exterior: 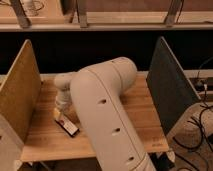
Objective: Place the eraser on the white sponge
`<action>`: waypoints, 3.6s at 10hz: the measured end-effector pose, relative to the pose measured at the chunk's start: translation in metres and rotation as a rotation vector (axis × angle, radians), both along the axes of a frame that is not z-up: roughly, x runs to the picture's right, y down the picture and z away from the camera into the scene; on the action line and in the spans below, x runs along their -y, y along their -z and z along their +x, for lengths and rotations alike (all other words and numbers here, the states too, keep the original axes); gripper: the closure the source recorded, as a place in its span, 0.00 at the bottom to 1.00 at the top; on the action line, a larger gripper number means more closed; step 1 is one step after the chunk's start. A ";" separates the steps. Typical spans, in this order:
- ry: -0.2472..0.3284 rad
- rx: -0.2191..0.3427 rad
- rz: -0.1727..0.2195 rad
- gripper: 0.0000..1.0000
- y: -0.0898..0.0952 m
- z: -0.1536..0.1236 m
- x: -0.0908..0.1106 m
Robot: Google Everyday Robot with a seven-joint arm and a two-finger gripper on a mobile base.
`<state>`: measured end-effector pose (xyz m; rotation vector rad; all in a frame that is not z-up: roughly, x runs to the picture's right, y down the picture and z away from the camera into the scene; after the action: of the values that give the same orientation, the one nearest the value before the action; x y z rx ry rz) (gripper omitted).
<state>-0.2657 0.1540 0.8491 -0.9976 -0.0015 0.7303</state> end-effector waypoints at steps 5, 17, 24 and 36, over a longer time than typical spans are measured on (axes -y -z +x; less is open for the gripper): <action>-0.113 0.058 0.204 1.00 0.028 0.004 0.077; -0.430 -0.072 0.433 1.00 0.045 0.117 0.182; -0.570 -0.226 0.505 1.00 -0.005 0.186 0.231; -0.670 -0.428 0.460 1.00 -0.051 0.259 0.213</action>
<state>-0.0068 -0.0590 0.9000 -0.3694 -0.1310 1.4716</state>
